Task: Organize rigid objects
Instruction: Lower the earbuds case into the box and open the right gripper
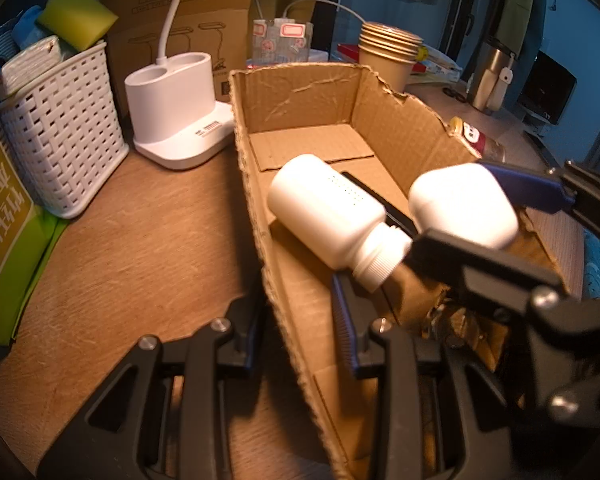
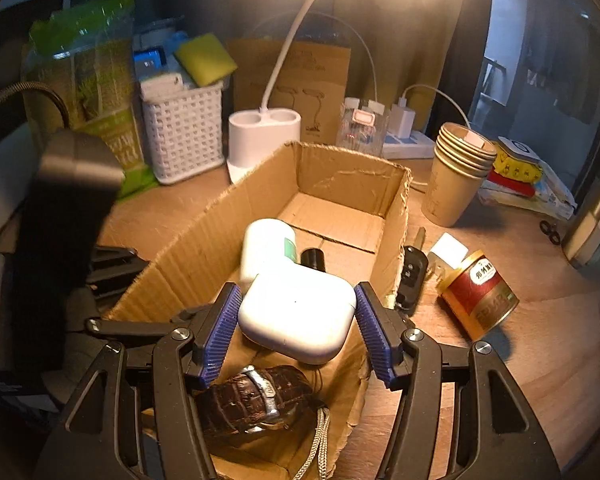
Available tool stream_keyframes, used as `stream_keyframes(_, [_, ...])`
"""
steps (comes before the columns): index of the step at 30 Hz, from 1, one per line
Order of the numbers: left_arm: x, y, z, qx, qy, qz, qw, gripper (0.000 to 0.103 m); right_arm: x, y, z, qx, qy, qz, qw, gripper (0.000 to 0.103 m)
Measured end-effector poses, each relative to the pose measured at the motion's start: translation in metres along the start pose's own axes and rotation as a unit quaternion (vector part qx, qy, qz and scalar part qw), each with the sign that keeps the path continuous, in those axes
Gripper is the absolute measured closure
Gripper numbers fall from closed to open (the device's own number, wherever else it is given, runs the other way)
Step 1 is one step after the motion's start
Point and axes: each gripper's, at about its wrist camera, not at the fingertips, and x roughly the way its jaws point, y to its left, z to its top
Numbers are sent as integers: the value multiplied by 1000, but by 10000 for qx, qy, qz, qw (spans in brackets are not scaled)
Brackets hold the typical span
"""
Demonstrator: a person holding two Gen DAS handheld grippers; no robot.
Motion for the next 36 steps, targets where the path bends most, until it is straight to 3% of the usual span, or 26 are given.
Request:
stream_keyframes(20, [0, 0, 0, -1, -1, -11, 10000, 70, 1, -2, 1, -6, 40, 0, 10000, 41])
stream_keyframes(24, [0, 0, 0, -5, -3, -1, 10000, 70, -2, -2, 2, -30, -35, -47, 10000, 33])
stream_keyframes(36, [0, 0, 0, -9, 0, -12, 10000, 70, -9, -10, 4, 77, -148, -52, 9998, 33])
